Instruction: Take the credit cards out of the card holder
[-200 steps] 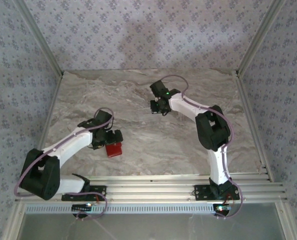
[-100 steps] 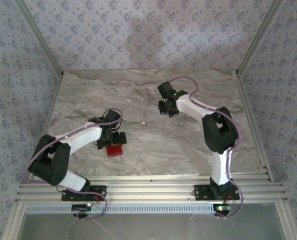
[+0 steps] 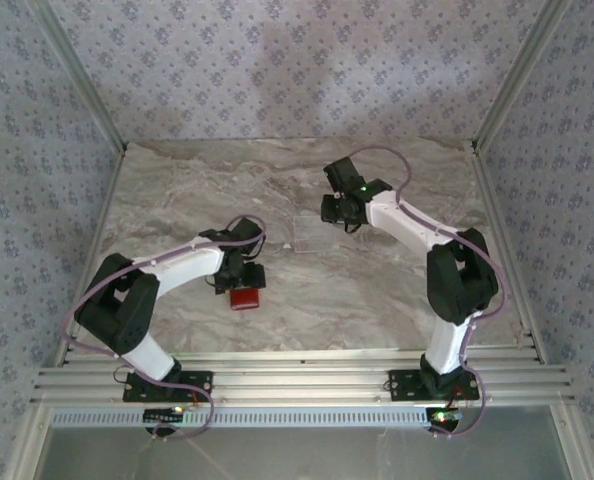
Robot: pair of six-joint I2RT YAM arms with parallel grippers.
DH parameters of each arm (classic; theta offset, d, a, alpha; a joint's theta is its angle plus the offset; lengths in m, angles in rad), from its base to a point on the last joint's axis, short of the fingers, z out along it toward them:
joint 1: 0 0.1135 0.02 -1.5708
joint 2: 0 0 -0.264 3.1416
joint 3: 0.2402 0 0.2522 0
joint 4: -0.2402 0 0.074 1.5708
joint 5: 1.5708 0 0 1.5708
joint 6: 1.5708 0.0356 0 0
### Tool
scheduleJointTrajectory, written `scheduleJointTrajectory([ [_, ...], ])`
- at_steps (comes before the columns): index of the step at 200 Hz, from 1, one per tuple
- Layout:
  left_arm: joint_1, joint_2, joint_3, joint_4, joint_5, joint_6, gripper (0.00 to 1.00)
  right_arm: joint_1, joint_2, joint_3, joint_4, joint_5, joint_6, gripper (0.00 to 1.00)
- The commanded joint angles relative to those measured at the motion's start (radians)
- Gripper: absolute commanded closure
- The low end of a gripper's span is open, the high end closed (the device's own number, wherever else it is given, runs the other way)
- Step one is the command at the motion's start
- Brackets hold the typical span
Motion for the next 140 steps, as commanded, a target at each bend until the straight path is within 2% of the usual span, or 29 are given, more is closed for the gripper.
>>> scheduleJointTrajectory([
  [1,-0.032,0.046,0.055,-0.005,0.019,-0.031,0.25,-0.009,-0.061,-0.035,-0.038,0.022,-0.008,0.6],
  [53,-0.128,0.177,0.214,-0.064,0.044,-0.019,0.24,-0.016,-0.142,-0.113,-0.021,-0.027,-0.054,0.6],
  [67,-0.148,0.193,0.248,-0.082,0.044,-0.014,0.22,-0.017,-0.171,-0.137,-0.003,-0.054,-0.085,0.59],
  [83,-0.151,0.178,0.259,-0.085,0.037,-0.012,0.15,-0.014,-0.199,-0.16,0.016,-0.102,-0.142,0.57],
  [114,-0.128,0.097,0.243,-0.097,0.005,0.0,0.1,0.024,-0.225,-0.17,0.029,-0.243,-0.341,0.55],
  [140,-0.064,-0.002,0.171,-0.054,0.044,-0.02,0.14,0.116,-0.216,-0.159,0.006,-0.262,-0.553,0.55],
])
